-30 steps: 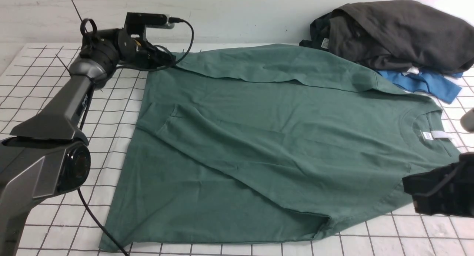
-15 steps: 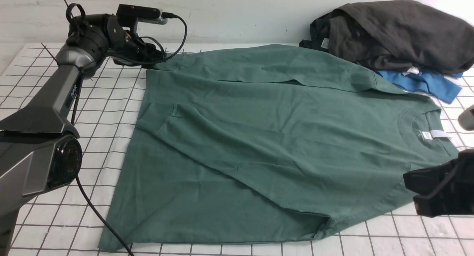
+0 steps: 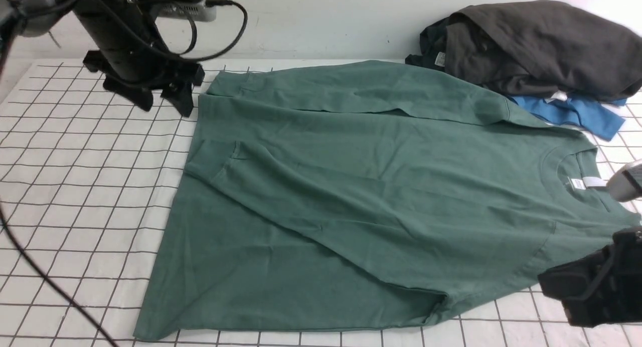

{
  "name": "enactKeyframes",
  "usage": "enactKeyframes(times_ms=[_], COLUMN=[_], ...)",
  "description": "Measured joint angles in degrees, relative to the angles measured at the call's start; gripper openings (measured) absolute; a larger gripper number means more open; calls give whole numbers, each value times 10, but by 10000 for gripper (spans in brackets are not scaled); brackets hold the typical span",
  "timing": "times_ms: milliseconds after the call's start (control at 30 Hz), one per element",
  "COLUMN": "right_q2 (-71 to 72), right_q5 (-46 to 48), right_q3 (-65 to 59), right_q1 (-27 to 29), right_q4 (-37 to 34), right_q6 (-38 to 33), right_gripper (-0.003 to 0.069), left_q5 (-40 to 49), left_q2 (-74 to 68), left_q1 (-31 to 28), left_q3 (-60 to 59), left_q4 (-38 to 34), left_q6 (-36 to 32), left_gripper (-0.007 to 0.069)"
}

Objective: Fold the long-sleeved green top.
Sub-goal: Use the left arm to clamp the cuff farthest from it

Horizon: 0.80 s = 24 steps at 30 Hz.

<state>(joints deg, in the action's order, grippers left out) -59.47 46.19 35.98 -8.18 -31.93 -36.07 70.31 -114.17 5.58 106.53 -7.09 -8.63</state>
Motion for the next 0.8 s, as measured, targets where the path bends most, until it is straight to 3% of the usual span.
enactKeyframes(times_ms=[133,200,333,600,800], right_q2=[-8,-22,-71,-214,-325], right_q5=[-5,-17,-62,-217,-261], right_q3=[0,0,1,8,55], right_q1=[-36,-66,-126,-214,-219], right_q4=[1,6,32,43,51], right_q6=[9,10,23,51,54], right_gripper=[230,321,436,460,454], left_q5=[-39,-115,-219,-244,-269], left_q2=[176,256,362,384,297], left_q1=[16,16,16,16,16], left_q3=[-276,-403,-570,-645,-642], left_q4=[-11,-15,-13,-14,-52], left_q6=[3,11,35,46,30], left_gripper=[465,465,465,467,468])
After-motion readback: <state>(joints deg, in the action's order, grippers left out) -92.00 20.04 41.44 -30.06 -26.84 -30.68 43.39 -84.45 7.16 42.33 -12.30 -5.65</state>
